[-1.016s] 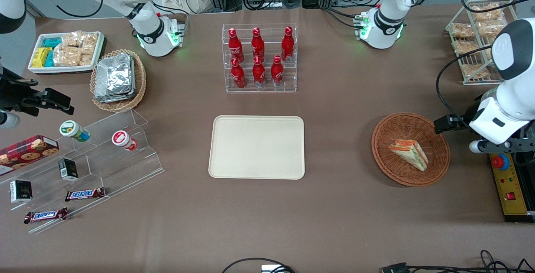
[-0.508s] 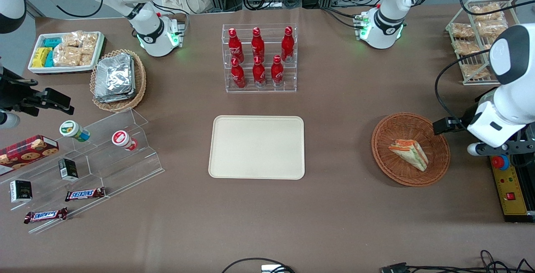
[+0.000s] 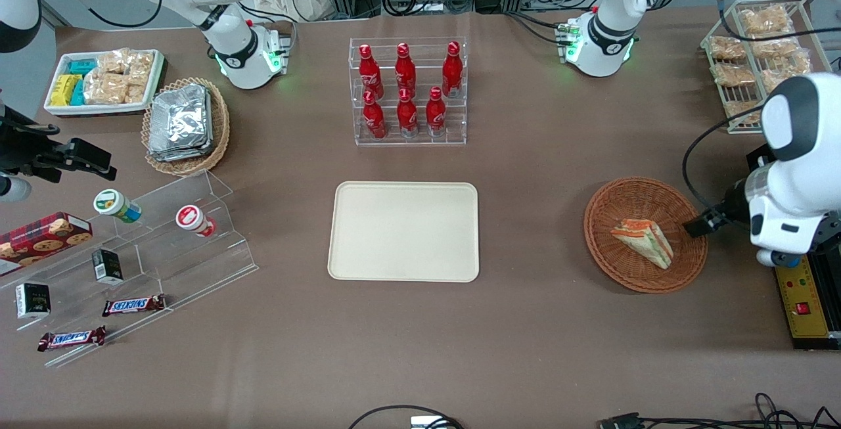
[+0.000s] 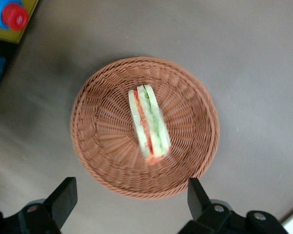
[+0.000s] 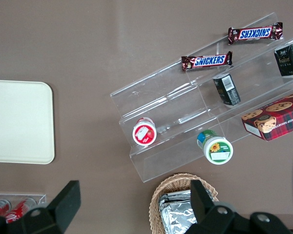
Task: Place sandwich from basket to tray
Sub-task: 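Lower the open left gripper over the wrapped sandwich in the basket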
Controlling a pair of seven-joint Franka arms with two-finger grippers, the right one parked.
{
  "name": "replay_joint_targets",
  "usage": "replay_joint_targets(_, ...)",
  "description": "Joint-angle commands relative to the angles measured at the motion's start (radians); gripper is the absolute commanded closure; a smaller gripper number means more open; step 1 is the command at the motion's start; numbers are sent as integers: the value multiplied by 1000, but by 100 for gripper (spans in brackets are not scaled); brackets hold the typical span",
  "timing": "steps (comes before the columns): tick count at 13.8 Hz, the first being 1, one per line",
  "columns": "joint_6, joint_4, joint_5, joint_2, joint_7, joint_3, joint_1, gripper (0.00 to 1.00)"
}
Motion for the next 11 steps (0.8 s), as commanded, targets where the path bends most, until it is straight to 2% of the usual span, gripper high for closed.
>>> replay_joint_targets(1, 58, 4, 4, 70, -253, -11, -13, 0)
replay_joint_targets(5, 69, -22, -7, 133, -328, -10, -22, 0)
replay_joint_targets(11, 116, -116, -4, 141, -326, -10, -14, 0)
